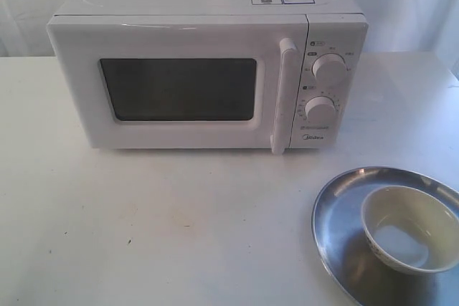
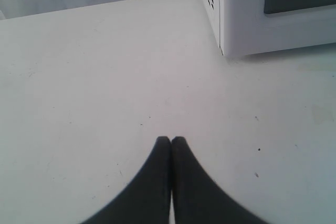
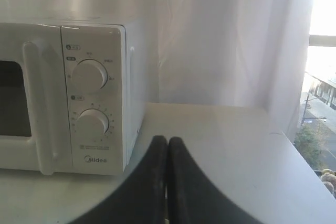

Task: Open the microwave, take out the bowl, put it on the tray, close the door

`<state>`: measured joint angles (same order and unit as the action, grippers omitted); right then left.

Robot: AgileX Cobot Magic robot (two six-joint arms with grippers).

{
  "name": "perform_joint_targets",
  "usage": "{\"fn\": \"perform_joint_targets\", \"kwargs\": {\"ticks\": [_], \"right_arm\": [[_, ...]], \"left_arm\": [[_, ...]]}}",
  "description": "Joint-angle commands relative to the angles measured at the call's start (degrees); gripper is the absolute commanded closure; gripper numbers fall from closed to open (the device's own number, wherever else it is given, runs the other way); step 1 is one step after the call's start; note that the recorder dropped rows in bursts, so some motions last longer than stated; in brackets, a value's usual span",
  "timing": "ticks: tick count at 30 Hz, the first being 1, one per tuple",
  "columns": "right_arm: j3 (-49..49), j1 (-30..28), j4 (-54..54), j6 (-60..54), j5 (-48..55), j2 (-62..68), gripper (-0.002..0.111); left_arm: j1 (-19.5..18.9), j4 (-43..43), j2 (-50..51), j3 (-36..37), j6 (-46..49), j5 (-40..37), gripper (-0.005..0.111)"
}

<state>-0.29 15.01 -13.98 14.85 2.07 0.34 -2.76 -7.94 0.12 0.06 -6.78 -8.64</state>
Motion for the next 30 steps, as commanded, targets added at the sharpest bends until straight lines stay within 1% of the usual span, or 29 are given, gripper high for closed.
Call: {"fn": "perform_joint_targets", "kwargs": {"ticks": [1, 30], "right_arm": [[0.29, -0.13, 15.22, -15.96, 0.47, -0.34, 0.108], [0.29, -0.13, 15.59, -15.89, -0.01, -0.34, 0.108]], "left_arm": [[0.05, 0.2, -0.12, -0.06, -0.37, 0.1, 0.107], [0.05, 0.2, -0.12, -0.06, -0.37, 0.1, 0.107]]}}
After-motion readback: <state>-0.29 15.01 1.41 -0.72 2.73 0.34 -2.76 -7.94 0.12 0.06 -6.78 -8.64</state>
